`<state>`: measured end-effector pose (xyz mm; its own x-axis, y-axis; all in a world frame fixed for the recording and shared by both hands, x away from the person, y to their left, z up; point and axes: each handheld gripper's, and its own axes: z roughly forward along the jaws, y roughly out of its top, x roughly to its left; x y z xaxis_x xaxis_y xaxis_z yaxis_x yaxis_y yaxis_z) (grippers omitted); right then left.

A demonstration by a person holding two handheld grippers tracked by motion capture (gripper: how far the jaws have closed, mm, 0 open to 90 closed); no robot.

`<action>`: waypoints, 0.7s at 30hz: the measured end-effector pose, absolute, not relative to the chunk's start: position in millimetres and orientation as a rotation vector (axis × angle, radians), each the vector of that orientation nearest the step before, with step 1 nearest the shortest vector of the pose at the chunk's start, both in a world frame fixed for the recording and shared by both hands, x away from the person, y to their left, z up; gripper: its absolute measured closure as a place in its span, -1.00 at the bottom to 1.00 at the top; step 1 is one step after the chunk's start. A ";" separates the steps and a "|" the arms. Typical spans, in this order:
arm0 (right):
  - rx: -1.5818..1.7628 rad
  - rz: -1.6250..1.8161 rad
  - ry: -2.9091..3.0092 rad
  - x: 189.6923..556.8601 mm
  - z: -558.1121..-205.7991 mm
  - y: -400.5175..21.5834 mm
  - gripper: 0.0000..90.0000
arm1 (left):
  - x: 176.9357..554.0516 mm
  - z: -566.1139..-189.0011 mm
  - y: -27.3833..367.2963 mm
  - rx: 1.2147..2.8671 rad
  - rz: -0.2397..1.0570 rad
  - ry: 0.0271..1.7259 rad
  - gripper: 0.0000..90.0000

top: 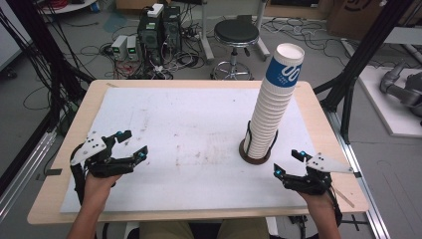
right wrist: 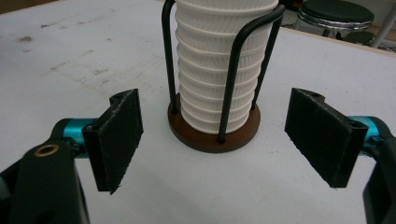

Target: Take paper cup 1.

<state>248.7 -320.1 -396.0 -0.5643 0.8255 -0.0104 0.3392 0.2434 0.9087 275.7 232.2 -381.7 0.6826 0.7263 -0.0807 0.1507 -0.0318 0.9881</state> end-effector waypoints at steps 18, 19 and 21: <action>1.057 1.382 2.021 250.7 -383.9 -323.5 -0.57 | 275.9 -384.1 225.7 1.562 0.499 0.753 -0.60; 1.057 1.391 2.016 250.8 -381.4 -322.8 -0.57 | 275.9 -384.1 225.7 1.562 0.499 0.753 -0.60; 1.041 1.408 2.023 252.9 -377.2 -321.3 -0.57 | 273.1 -382.9 224.9 1.573 0.497 0.746 -0.60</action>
<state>252.9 -321.3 -377.2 -0.6065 0.7936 0.0478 0.3207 0.1891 0.9281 273.1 224.9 -382.9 0.6969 0.7094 -0.1054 0.1767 -0.0274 0.9839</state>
